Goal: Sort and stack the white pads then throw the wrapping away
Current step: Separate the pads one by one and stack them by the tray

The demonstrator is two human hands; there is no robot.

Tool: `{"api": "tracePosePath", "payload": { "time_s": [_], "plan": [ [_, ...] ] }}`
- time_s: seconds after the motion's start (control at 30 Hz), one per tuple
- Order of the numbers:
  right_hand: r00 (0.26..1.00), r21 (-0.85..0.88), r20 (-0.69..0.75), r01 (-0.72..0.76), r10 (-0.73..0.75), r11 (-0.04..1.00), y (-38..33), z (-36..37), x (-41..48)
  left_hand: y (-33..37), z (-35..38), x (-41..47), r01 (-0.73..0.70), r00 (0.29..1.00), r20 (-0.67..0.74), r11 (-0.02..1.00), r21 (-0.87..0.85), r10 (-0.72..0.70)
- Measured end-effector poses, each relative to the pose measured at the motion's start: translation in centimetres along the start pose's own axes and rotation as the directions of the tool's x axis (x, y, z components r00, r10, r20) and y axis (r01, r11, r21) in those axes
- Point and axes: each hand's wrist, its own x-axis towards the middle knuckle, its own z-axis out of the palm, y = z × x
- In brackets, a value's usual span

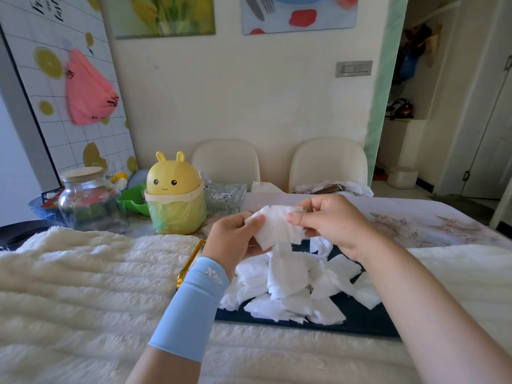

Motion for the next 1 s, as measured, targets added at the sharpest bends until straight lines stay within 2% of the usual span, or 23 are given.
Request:
{"api": "tracePosePath", "payload": {
  "time_s": [0.1,0.2,0.3,0.4,0.6,0.7,0.8,0.83,0.93,1.0],
  "plan": [
    [0.993,0.019,-0.067,0.095,-0.093,0.995,-0.6,-0.4,-0.2,-0.1,-0.3,0.2,0.014,0.998,-0.067,0.999,0.049,-0.011],
    [0.991,0.072,0.048,0.12,-0.124,0.99,-1.4,0.3,-0.8,0.0,-0.4,0.1,0.036,0.999,-0.019,0.997,0.066,-0.034],
    [0.988,-0.035,0.115,0.112,-0.107,0.993,-1.5,1.4,-1.3,0.2,-0.2,-0.1,0.075,0.992,0.104,0.997,0.021,-0.077],
    [0.991,-0.107,0.081,0.115,-0.107,0.987,-1.3,1.7,-1.1,0.5,-0.2,0.1,0.121,0.983,0.143,0.992,-0.034,-0.115],
    [0.99,-0.258,0.033,0.138,-0.134,0.956,-1.1,1.7,-0.9,0.7,-0.5,-0.1,0.115,0.97,0.21,0.992,0.054,-0.123],
    [0.988,-0.277,-0.004,0.147,-0.154,0.949,-0.9,1.6,-0.9,0.9,-0.8,-0.5,0.014,0.966,0.255,0.99,0.14,-0.05],
    [0.996,-0.07,0.068,0.063,-0.058,0.996,-1.0,1.3,-1.0,0.7,-1.3,-0.3,-0.033,0.973,0.231,0.981,0.189,-0.012],
    [0.996,-0.048,0.075,0.049,-0.045,0.998,-1.0,1.2,-1.0,0.7,-1.5,-0.2,-0.037,0.977,0.211,0.982,0.187,-0.003],
    [0.985,-0.287,0.054,0.175,-0.166,0.942,-0.9,0.5,-1.0,0.8,-2.1,0.3,-0.047,0.997,0.066,0.985,0.163,0.037],
    [0.961,-0.383,0.209,0.249,-0.18,0.89,-1.2,-0.1,-1.3,0.8,-2.4,0.6,-0.041,0.998,-0.032,0.994,0.104,0.045]
  ]
}}
